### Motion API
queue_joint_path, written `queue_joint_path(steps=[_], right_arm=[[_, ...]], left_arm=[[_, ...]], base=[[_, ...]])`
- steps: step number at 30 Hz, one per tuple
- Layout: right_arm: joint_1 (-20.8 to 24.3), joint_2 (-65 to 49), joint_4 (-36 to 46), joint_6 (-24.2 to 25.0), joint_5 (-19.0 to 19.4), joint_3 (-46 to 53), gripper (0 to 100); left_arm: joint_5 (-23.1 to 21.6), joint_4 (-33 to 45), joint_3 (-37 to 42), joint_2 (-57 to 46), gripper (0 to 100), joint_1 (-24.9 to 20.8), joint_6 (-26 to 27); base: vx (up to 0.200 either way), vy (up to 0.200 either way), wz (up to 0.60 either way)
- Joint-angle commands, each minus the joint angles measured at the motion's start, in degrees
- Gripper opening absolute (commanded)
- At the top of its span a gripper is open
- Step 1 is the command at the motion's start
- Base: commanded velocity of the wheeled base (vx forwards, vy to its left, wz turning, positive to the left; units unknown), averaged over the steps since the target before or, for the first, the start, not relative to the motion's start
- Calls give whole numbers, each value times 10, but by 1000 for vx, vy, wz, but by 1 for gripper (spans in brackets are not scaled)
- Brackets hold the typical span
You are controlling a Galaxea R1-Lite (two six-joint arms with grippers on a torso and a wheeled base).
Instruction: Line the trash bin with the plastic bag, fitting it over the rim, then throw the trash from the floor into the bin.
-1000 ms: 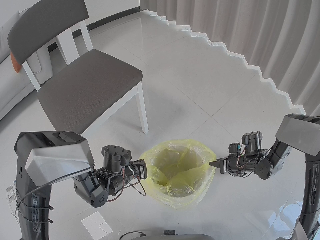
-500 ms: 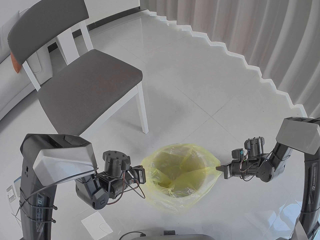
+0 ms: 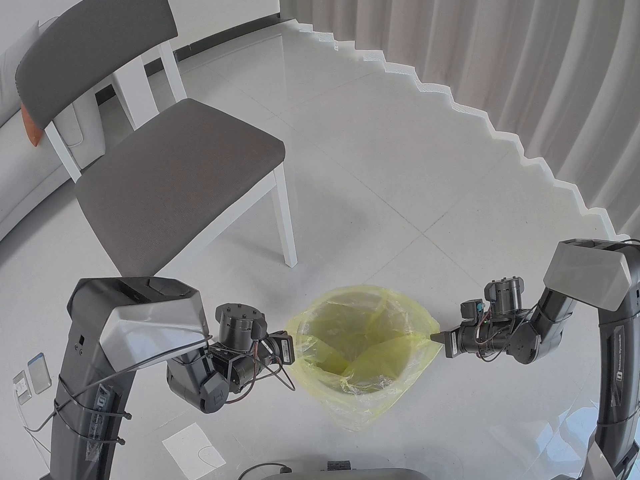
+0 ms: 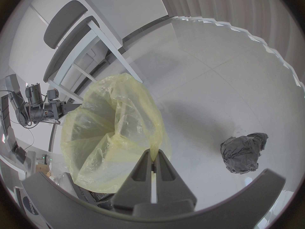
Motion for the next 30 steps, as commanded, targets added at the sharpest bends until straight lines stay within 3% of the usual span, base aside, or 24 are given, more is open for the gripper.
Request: queue_joint_path(steps=[1,29,30], right_arm=[[1,14,-1,-1,0,-1,0],[2,32,33,-14,0,-40,0],[1,31,33,-14,0,-37,100]], left_arm=[[0,-4,2,18,0,-1,0],[-4,-5,-31,33,0,1,1],[-4,-5,-29,30,0,2,1]], base=[[0,0,0],[0,0,0],[0,0,0]])
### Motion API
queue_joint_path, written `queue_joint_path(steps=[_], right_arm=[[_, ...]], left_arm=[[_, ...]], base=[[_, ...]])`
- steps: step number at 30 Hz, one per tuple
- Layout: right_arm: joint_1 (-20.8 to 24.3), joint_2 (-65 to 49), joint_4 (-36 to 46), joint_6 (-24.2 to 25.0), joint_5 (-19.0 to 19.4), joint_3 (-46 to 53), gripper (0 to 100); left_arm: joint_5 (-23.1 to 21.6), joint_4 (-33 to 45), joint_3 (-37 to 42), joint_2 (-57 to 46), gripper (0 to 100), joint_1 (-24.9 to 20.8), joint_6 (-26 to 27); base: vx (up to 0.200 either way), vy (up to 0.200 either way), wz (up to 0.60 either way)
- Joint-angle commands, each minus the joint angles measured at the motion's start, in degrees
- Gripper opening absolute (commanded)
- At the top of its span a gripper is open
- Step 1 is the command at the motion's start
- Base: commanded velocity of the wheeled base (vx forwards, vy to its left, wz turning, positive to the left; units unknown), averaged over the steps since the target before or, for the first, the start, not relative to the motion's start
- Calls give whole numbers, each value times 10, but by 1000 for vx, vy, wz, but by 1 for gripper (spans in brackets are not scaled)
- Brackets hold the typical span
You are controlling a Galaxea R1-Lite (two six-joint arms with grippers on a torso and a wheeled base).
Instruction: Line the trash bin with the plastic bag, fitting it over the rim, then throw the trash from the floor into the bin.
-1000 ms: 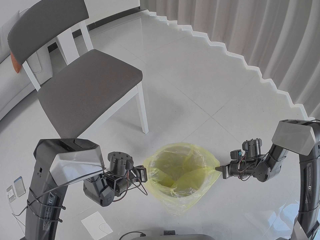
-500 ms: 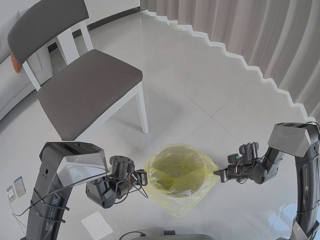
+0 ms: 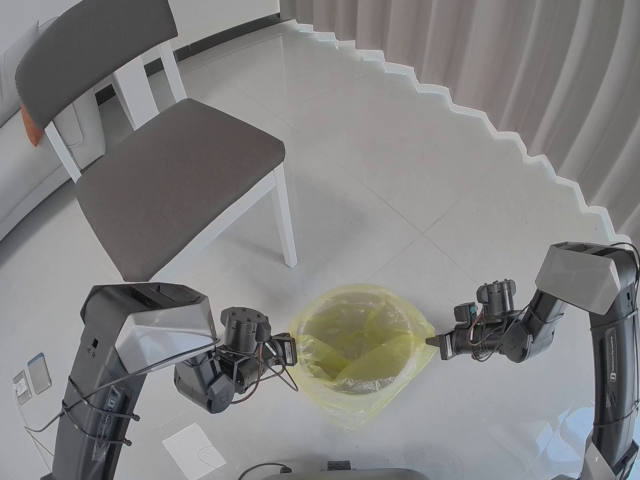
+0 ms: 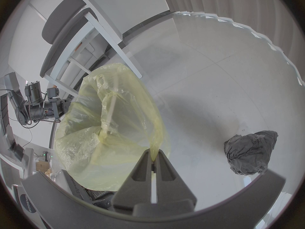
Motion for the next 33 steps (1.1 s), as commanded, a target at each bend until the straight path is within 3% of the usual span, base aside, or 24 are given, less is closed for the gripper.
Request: queue_joint_path(steps=[1,12,17,18,25,28,33], right_arm=[[-2,-5,-1,-1,0,8,100],[-39,-79,-2,0,0,64,100],[-32,-138,-1,3,0,86,100],[-27,-146,-1,3,0,87,100],[21,-189,-2,10,3,97,100],[88,-193,-9,42,1,98,100],[127,-169,-44,74,1,87,100]], left_arm=[[0,-1,3,-9,0,1,-1],[-5,-34,36,-24,0,1,-2],[-5,-41,40,-19,0,-1,-1],[-5,-42,40,-18,100,-1,-1],[-4,-48,59,-27,100,2,-1],[-3,-75,80,-31,100,18,0],[-3,-83,98,-41,100,29,1]], base=[[0,0,0],[0,0,0],[0,0,0],[0,0,0],[0,0,0],[0,0,0],[0,0,0]])
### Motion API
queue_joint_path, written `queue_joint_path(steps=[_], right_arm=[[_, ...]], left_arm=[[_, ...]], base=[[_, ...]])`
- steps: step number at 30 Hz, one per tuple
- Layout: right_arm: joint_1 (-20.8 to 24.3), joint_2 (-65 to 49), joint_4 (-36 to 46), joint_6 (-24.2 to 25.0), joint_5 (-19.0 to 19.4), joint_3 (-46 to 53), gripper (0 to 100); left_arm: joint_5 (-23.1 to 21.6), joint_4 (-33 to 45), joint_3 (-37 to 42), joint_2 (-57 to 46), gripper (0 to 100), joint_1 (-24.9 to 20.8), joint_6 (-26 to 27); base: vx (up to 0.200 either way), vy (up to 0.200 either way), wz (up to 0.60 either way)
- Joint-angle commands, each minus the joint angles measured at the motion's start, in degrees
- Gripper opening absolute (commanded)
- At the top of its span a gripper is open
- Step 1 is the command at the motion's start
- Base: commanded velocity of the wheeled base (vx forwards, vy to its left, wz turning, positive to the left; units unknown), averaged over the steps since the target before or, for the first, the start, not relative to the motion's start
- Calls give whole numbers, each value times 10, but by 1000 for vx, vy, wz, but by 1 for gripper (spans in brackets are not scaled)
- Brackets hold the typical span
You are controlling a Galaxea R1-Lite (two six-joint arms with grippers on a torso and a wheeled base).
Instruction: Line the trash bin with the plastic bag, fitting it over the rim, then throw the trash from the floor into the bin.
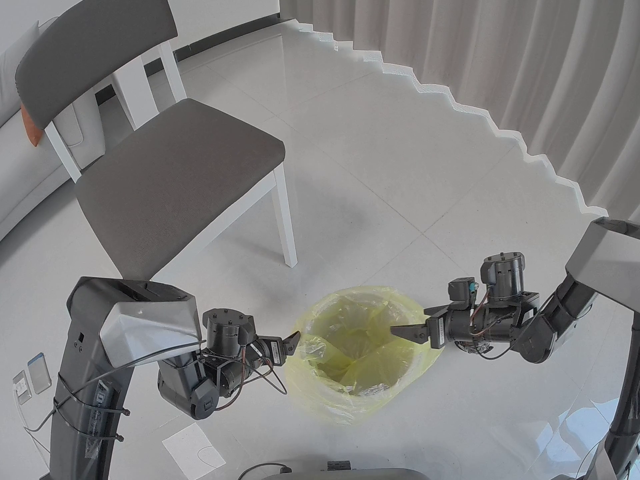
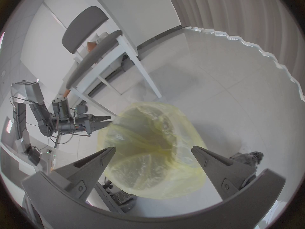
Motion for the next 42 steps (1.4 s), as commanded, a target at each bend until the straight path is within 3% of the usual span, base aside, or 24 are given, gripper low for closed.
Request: queue_joint_path(steps=[1,7,9,24,36,42], right_arm=[[40,15,-25,23,0,-10,100],[43,71,-56,53,5,-45,100],[45,87,-57,69,27,-57,100],[66,179,-40,73,34,-144,100],[61,178,204,25,29,-269,100],[66,155,268,14,24,-290,100]], left_arm=[[1,-8,22,-12,100,14,1],[5,-20,37,-21,100,21,0],[6,-30,46,-26,100,22,0],[5,-80,92,-58,100,12,2],[7,-138,128,-58,100,-8,6],[6,-147,132,-54,100,-5,4]], base=[[0,0,0],[0,0,0],[0,0,0],[0,0,0],[0,0,0],[0,0,0]])
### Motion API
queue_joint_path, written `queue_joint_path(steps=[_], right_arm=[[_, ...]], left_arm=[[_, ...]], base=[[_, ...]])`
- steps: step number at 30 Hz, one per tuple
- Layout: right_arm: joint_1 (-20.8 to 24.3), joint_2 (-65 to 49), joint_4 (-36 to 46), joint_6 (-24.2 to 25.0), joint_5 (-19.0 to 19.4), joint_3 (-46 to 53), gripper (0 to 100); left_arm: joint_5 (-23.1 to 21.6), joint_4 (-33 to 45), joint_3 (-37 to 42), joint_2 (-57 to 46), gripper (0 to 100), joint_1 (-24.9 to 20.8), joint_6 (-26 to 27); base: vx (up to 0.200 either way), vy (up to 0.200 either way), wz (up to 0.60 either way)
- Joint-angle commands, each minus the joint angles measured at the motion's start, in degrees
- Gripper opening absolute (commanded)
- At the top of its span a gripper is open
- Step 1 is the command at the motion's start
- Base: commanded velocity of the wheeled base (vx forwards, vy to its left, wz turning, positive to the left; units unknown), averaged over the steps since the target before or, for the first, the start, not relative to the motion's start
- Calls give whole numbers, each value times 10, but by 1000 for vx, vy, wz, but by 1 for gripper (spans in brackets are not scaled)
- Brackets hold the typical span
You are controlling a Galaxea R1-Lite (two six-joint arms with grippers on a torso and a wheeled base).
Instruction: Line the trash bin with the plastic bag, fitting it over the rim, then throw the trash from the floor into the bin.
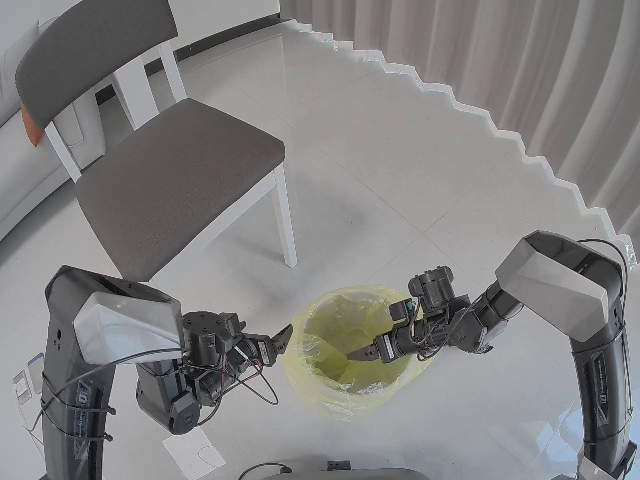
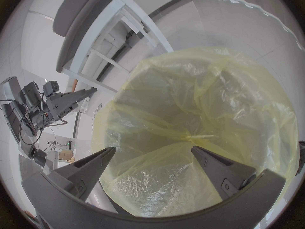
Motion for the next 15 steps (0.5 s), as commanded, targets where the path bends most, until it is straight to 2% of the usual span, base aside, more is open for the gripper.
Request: queue_joint_path(steps=[1,3,6,15], right_arm=[[4,-21,23,-6,-2,-24,100],[9,-36,100,-7,-4,-41,100],[10,-46,157,-18,-4,-54,100],[11,-56,172,-33,-5,-53,100]], left_arm=[[0,-6,7,3,100,0,-1],[-1,-6,7,7,100,-2,-2],[-1,-9,8,9,100,-2,-2],[-1,-28,20,16,100,-3,-3]], base=[[0,0,0],[0,0,0],[0,0,0],[0,0,0]])
